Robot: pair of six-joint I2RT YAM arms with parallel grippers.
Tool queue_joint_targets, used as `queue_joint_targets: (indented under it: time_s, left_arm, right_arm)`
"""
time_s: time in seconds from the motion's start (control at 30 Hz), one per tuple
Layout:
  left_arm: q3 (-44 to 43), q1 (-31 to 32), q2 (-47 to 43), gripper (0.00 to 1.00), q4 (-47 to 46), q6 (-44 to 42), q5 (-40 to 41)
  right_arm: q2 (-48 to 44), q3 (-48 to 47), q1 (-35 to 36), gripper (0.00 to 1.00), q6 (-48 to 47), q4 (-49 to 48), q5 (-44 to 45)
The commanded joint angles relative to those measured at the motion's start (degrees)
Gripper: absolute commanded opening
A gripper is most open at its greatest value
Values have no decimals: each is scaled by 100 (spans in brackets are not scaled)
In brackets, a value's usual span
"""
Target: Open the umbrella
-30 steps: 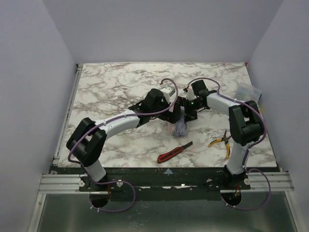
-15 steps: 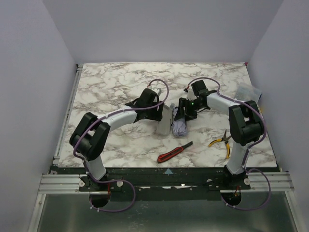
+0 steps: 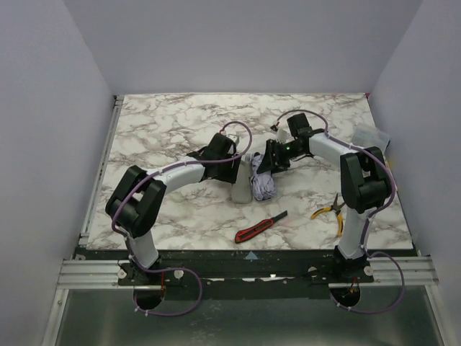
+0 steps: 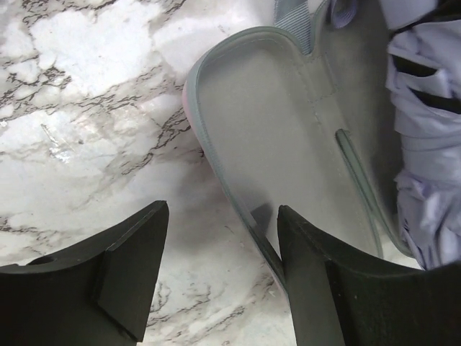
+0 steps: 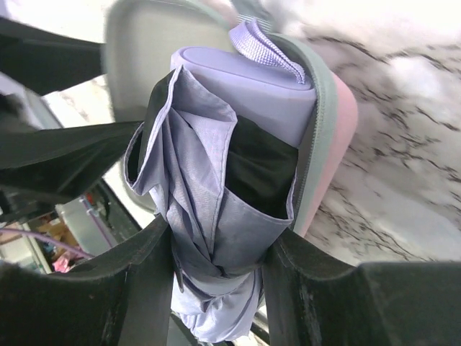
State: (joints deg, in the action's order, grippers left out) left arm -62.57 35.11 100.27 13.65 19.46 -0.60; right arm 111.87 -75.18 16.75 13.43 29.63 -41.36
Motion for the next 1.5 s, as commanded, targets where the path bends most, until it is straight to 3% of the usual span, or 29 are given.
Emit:
queue_joint_targets:
  time_s: [0.0,0.17,0.33,0.53,0.67,0.87,1.03,1.1,1.2,1.33,1.47]
  left_arm:
    - [-193,-16,148,62,358,-210,451]
    - [-215,-29,69,62,453,-549,976]
    - [-451,-100,221,68,854,-875,1373]
    - [-1203,-245,467,69,1575,-1295,1392]
    - [-1274,-273,592,70,1772,-2114,1315]
    - [-1004,-528,122,77,1699,-3493,114]
    - [-1121,-602,-530,82,1634,-4274,-1437]
    - [-1408,-594,-552,82,1853,-4772,-2079]
    - [-1959,-506,-276,79,2328,-5286,-2413]
    - [-2810,-175,359,66,2676,-4690,-1620]
    - [-2991,28,734,66,2772,-3274,-1616]
  right_arm:
    - [-135,-306,-73,0,157,-270,-1085]
    - [-334,-483,-233,0,478,-474,-1351]
    - [-437,-700,-486,0,791,-666,-1435]
    - [-507,-968,-741,0,1067,-839,-1611]
    - [-518,-1092,-901,0,1150,-924,-1616]
    - [-543,-1060,-1108,0,1091,-915,-1658]
    - [-674,-908,-1186,0,1035,-915,-1662]
    - [-715,-852,-1231,0,1048,-912,-1664]
    - [-742,-866,-1309,0,1063,-910,-1620]
    - [-776,-918,-1447,0,1077,-902,-1410]
    - [-837,-897,-1586,0,1097,-884,-1235]
